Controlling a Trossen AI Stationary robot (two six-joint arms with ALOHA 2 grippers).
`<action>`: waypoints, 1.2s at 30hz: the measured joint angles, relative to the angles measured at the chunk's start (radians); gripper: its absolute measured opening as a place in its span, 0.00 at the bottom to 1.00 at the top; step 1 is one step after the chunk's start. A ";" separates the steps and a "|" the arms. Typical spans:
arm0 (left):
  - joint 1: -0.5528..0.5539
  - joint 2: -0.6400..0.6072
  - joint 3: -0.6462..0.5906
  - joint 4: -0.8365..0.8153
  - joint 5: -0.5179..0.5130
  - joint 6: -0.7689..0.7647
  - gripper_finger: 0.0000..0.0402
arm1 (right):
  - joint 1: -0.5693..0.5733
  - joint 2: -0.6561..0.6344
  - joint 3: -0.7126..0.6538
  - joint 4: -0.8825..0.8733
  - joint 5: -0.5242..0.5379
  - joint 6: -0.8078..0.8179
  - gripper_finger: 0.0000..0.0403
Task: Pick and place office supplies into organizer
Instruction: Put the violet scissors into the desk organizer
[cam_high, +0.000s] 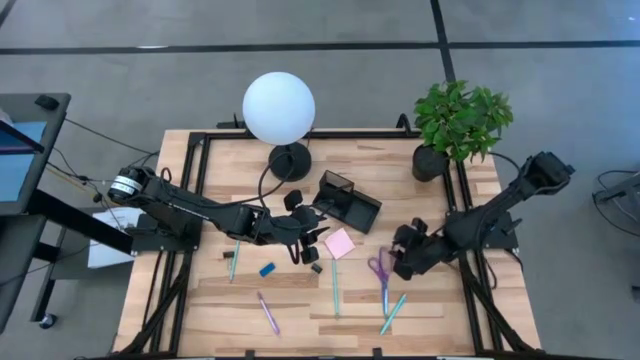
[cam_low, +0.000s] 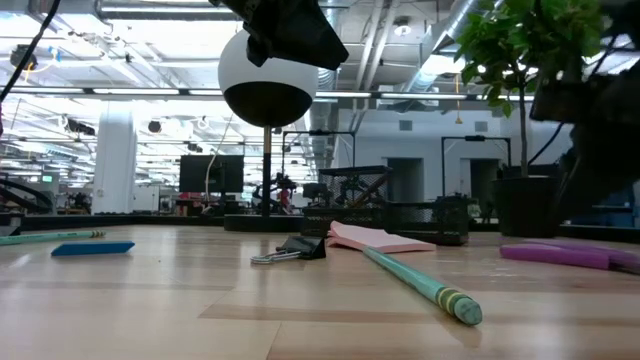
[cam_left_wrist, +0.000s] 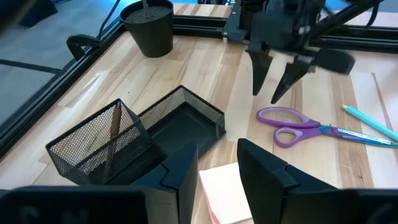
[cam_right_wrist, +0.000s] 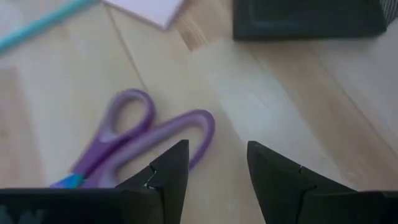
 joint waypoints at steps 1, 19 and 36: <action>0.000 0.000 0.000 0.000 0.000 0.000 0.27 | 0.000 0.029 0.006 0.000 -0.002 0.002 0.39; 0.000 0.000 0.000 -0.012 -0.001 0.000 0.27 | 0.011 0.244 0.126 -0.054 -0.003 -0.039 0.28; 0.000 0.000 0.000 -0.024 -0.193 -0.062 0.27 | 0.011 0.248 0.121 0.181 0.348 -0.083 0.03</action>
